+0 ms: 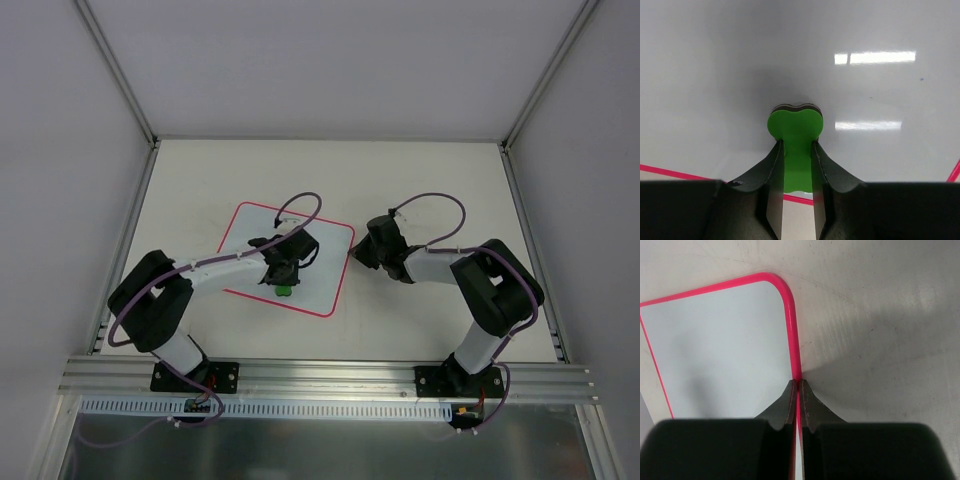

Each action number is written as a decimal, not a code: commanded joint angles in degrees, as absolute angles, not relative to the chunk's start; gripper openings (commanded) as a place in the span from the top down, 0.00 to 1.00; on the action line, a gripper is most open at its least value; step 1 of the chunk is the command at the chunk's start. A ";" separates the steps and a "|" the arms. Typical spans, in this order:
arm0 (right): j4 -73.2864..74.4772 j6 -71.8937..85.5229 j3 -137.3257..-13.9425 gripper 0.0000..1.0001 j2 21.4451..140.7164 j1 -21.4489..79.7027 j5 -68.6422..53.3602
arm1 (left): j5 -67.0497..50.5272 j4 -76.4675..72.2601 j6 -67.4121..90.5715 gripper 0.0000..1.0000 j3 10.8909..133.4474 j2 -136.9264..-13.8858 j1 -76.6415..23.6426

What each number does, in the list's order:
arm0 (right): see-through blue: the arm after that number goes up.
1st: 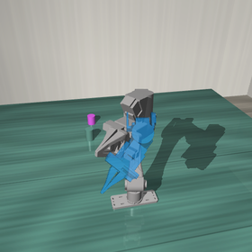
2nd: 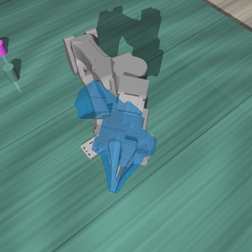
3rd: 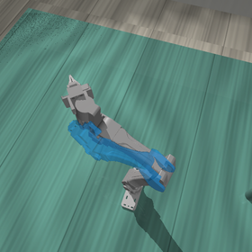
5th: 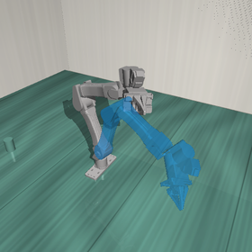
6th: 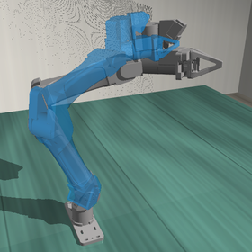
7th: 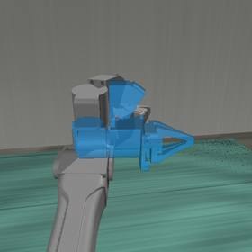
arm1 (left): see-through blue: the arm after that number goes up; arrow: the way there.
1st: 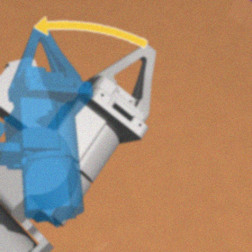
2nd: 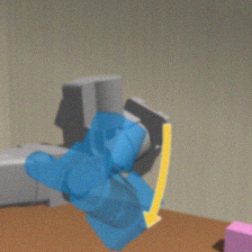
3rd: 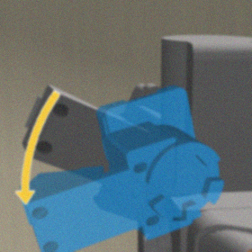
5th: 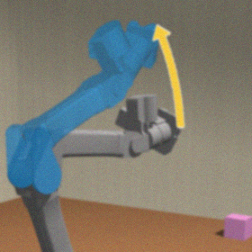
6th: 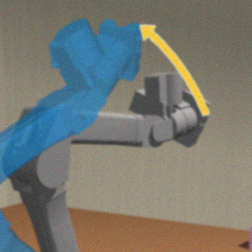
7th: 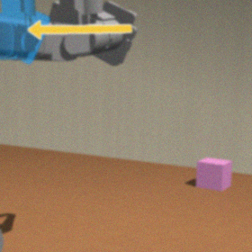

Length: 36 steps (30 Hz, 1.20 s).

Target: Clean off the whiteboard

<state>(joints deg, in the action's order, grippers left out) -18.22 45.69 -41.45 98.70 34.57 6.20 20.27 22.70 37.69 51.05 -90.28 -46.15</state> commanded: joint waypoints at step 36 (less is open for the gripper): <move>-2.81 42.71 -34.72 1.00 104.41 32.96 9.76 | 23.38 34.28 36.48 1.00 46.92 -86.92 -40.61</move>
<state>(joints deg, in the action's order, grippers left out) -21.87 46.04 -39.53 98.59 33.56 5.26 18.79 25.67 40.16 47.22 -85.06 -42.48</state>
